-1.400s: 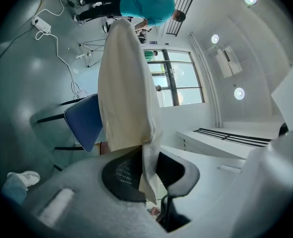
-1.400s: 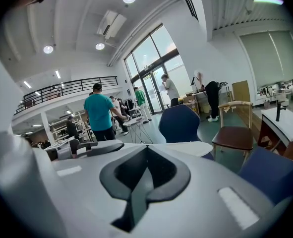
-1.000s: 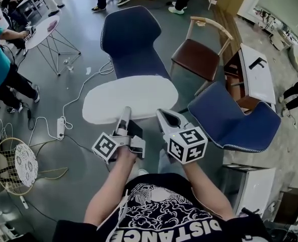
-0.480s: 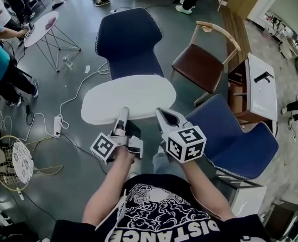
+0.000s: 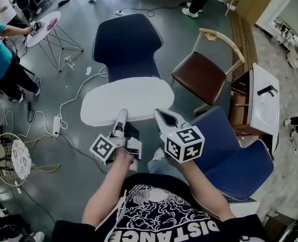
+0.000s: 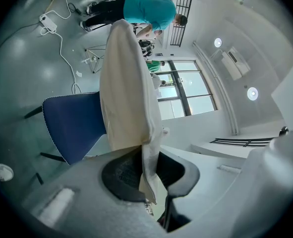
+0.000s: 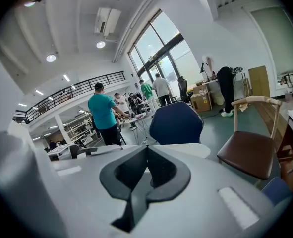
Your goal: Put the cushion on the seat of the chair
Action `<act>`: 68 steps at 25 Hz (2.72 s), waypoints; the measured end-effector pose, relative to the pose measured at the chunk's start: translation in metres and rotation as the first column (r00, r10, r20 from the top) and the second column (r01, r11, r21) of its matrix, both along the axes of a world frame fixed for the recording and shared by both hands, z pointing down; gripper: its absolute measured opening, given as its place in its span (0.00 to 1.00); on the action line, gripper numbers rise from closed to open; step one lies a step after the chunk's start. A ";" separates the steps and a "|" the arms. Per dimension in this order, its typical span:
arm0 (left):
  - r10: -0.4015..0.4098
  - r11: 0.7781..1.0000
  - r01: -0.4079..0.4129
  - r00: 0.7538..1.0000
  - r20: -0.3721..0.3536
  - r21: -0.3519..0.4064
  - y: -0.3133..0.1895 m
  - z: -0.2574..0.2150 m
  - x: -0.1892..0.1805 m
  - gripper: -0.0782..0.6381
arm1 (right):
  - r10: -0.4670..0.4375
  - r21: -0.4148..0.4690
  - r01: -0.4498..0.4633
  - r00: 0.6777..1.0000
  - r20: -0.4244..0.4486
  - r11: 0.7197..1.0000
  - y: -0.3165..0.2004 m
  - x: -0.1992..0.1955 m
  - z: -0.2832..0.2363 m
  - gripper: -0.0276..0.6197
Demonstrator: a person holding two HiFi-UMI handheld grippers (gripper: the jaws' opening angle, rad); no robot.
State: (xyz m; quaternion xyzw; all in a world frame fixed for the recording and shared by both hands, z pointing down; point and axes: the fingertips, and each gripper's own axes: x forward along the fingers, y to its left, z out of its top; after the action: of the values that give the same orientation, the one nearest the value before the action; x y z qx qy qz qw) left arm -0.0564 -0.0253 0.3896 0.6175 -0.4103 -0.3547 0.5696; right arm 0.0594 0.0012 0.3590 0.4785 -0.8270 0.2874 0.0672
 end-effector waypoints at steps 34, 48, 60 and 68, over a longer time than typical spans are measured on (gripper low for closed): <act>-0.068 0.996 0.064 0.995 -0.073 -0.059 -0.119 0.078 0.020 0.18 | -0.129 -0.072 0.124 0.989 -0.073 0.990 -0.118 0.000 0.058 0.04; -0.018 0.997 0.008 0.993 -0.117 -0.083 -0.180 0.158 0.022 0.18 | -0.121 -0.180 0.102 0.988 -0.098 0.978 -0.170 -0.013 0.131 0.04; -0.056 0.993 0.043 0.991 -0.122 -0.108 -0.204 0.215 0.033 0.17 | -0.157 -0.254 0.128 0.983 -0.099 0.959 -0.181 -0.019 0.178 0.04; -0.055 0.992 0.045 0.995 -0.085 -0.114 -0.213 0.249 0.029 0.17 | -0.163 -0.289 0.127 0.981 -0.103 0.949 -0.180 -0.014 0.196 0.04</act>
State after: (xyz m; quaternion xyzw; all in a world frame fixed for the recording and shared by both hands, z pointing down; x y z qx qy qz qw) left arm -0.0273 -0.2380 0.6384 0.5578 -0.4196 -0.3721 0.6118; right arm 0.0451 -0.1791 0.5551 0.4190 -0.8050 0.3654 0.2074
